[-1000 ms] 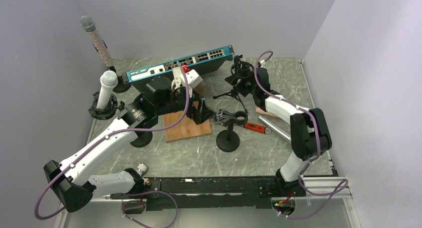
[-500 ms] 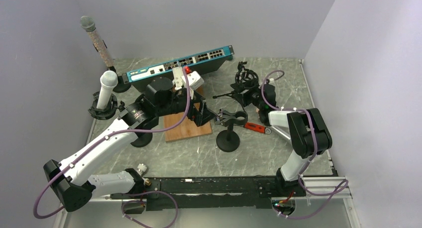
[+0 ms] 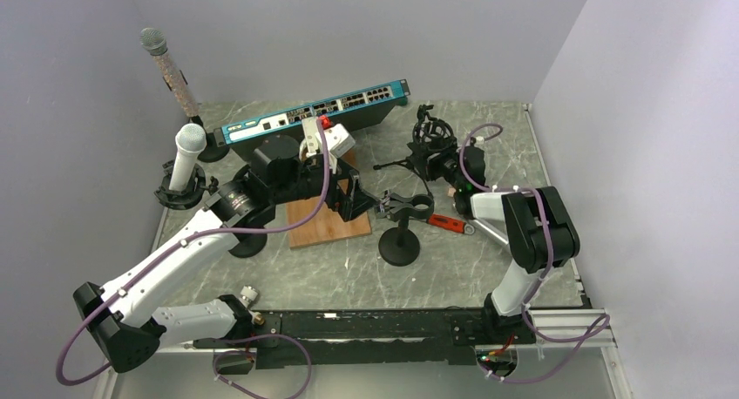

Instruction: Remove the microphone from the stand

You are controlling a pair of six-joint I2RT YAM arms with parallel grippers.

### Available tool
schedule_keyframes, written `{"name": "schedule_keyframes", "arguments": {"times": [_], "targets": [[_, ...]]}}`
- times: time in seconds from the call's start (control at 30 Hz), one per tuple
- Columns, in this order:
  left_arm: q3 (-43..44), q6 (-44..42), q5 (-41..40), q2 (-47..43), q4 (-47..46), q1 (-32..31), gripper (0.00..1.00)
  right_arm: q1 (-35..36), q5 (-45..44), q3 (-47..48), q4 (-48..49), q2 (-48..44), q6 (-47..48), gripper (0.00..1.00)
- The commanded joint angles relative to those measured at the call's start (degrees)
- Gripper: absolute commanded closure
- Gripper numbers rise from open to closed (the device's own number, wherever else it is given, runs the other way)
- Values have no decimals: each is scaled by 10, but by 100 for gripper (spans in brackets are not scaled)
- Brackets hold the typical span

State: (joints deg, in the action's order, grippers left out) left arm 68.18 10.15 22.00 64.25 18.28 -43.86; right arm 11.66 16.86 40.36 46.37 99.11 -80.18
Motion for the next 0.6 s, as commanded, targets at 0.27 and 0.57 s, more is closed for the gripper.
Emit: {"name": "schedule_keyframes", "arguments": {"times": [0.27, 0.57], "targets": [[22, -13, -8, 6, -10, -3, 1, -14, 5, 79, -46, 12, 10, 47], [25, -19, -16, 23, -4, -2, 1, -39, 76, 172, -169, 53, 114, 94]]}}
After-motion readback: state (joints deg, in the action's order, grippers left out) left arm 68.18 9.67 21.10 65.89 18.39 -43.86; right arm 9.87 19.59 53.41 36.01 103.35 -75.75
